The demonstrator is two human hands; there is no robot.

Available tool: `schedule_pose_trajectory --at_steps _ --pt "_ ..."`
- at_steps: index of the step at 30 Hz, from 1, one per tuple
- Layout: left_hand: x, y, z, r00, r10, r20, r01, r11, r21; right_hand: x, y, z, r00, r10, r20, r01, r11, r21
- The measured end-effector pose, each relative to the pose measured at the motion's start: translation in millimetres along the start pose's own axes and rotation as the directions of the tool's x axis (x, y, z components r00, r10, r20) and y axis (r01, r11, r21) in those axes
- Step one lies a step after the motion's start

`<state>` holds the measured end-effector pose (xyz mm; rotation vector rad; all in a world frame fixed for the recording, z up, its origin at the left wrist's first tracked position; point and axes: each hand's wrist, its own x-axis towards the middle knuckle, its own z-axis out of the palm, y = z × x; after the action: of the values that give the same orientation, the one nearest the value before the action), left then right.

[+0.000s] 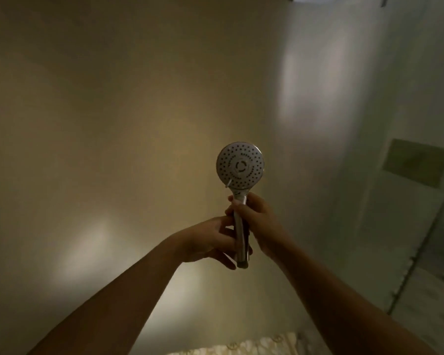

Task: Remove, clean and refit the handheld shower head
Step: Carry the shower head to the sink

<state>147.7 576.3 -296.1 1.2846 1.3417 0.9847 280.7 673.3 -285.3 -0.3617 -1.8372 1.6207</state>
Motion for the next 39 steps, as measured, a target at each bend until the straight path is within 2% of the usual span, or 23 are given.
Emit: schedule_pose_trajectory --at_steps 5,10,16,21,27,31,35,39 --pt "82 -5 80 0.971 -0.026 0.238 0.031 0.999 -0.017 -54 15 -102 0.983 0.078 -0.167 -0.077 0.997 0.01" --pt "152 -16 158 0.897 -0.033 0.44 0.067 0.996 -0.06 -111 33 -180 0.907 0.116 -0.406 -0.127 0.992 -0.002" --pt "220 -30 231 0.753 -0.07 0.654 0.152 0.986 -0.07 -161 59 -246 0.745 0.187 -0.64 -0.179 0.981 0.077" --pt "265 -40 276 0.617 -0.09 0.782 0.165 0.986 -0.017 -197 76 -281 0.56 0.216 -0.8 -0.201 0.972 0.121" --pt "303 -58 334 0.471 -0.109 0.875 0.229 0.973 -0.003 -232 95 -311 0.342 0.263 -0.902 -0.203 0.958 0.202" --pt "326 -70 370 0.375 -0.137 0.917 0.298 0.954 0.021 -256 107 -332 0.258 0.307 -0.916 -0.181 0.947 0.266" --pt "356 -75 412 0.341 -0.157 0.927 0.328 0.944 0.039 -279 119 -368 0.192 0.326 -0.926 -0.121 0.944 0.308" --pt "396 -78 461 0.361 -0.162 0.918 0.386 0.922 0.011 -295 130 -421 0.169 0.337 -0.926 -0.12 0.94 0.32"
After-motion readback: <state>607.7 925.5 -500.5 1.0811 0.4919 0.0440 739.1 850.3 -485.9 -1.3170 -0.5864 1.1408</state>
